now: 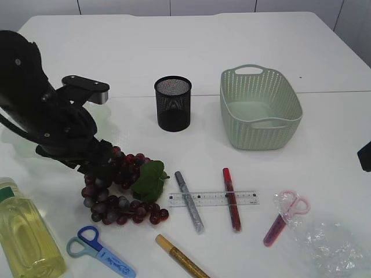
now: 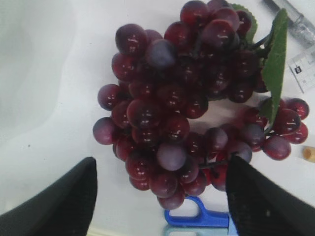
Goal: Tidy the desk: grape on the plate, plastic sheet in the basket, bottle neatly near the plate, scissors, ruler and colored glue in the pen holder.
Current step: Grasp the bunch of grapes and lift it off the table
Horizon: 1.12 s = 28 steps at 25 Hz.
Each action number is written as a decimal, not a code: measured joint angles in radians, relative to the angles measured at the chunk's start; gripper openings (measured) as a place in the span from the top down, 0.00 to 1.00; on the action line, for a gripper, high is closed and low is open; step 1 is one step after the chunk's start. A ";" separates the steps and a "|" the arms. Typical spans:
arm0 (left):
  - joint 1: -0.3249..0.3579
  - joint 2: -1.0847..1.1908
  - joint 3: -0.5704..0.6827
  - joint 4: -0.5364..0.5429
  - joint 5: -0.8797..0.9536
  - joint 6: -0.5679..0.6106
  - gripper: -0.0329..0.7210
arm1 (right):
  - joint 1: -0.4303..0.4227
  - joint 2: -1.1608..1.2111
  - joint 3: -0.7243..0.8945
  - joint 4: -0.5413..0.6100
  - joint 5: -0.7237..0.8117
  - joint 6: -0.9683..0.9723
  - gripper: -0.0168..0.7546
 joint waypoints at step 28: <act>0.000 0.156 -0.006 0.055 -0.109 -0.002 0.61 | 0.000 0.052 -0.002 0.017 -0.021 0.000 0.30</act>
